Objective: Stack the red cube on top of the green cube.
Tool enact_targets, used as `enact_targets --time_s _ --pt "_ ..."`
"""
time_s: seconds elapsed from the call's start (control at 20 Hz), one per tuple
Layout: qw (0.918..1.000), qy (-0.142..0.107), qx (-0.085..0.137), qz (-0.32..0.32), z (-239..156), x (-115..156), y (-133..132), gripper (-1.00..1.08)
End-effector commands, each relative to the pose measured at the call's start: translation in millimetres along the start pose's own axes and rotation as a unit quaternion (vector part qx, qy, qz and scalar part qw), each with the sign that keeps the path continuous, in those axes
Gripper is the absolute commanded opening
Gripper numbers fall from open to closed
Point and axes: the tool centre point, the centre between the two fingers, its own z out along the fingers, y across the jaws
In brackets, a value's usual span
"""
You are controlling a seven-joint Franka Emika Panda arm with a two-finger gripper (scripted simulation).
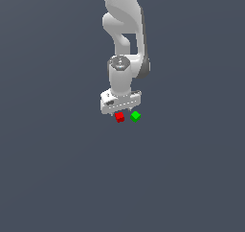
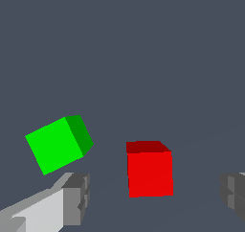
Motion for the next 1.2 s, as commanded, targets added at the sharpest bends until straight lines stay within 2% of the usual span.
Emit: enact_targets --time_s 0.0,0.55,1.15 --pt "0.9999 0.0 0.0 -0.011 7 -7 2 1.0" --pt "0.9998 -0.001 0.0 -0.018 18 -13 5 1.0" --pt "0.9998 -0.001 -0.001 -0.02 62 -14 5 1.0"
